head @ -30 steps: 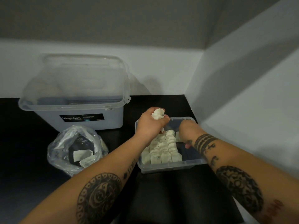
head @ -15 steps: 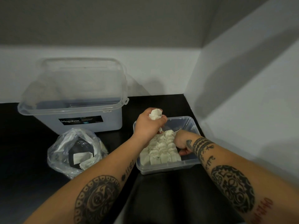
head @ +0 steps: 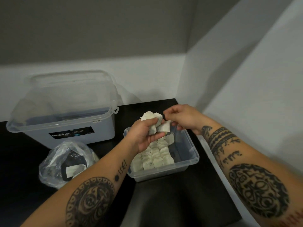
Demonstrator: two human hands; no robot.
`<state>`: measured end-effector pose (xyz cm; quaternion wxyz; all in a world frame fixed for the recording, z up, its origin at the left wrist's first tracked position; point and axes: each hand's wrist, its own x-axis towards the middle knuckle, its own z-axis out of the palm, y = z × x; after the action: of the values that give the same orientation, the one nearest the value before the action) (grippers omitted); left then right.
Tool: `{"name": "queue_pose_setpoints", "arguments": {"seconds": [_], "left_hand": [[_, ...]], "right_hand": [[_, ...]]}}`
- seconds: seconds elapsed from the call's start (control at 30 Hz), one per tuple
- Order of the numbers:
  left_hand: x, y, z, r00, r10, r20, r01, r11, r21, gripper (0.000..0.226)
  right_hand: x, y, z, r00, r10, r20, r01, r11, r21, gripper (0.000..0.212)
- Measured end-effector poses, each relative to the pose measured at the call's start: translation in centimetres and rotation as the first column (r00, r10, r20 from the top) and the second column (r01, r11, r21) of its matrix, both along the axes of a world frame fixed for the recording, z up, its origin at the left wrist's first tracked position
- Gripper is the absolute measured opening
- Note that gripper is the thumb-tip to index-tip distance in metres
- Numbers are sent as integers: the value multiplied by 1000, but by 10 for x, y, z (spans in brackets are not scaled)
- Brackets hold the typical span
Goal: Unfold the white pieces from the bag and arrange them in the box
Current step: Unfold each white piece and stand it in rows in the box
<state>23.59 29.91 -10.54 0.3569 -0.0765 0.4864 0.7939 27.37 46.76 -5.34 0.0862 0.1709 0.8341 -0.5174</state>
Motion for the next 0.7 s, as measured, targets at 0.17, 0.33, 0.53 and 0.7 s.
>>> {"name": "queue_pose_setpoints", "arguments": {"seconds": [0.17,0.33,0.53,0.7], "left_hand": [[5,2,-5,997,46,64,-50,997,62,30],[9,5,-11,996,89,10,-89,996,17,35],[13,8,-14,977,184,-104,-191,980,-57,26],[9,5,-13,997,3,-75,-14,989,-148,26]], "right_hand": [[11,-5,-27,997,-72,-23,64,969,-240,15],[18,1,-35,978,-180,-103,140,939,-314,24],[23,8,-43,939,-116,-323,92,992,-88,52],[33,17,-45,913,96,-397,-83,995,50,72]]}}
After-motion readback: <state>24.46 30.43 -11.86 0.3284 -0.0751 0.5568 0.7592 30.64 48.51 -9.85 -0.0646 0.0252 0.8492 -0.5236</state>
